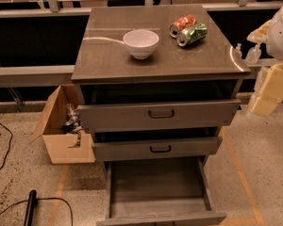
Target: Place coke can into bottom drawer
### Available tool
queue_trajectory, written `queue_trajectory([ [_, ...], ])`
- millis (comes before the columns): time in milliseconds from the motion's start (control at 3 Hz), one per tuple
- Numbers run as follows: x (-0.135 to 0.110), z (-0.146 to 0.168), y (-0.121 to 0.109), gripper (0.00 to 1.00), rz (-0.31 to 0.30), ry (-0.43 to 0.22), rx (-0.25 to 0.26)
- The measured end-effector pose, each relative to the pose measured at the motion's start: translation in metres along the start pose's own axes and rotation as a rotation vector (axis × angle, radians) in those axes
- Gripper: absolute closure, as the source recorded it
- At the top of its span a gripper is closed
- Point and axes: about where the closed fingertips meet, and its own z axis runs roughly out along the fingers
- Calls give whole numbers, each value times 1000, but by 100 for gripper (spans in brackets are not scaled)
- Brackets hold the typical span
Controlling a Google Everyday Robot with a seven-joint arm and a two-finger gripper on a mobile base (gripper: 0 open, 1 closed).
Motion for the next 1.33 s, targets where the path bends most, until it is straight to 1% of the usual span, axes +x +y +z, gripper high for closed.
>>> queue_trajectory([
  [333, -9, 2, -42, 0, -53, -10, 108],
  [667, -22, 4, -90, 0, -127, -14, 217],
  [1000, -30, 17, -137, 0, -203, -7, 289],
  [1333, -43, 30, -187, 0, -281, -26, 347],
])
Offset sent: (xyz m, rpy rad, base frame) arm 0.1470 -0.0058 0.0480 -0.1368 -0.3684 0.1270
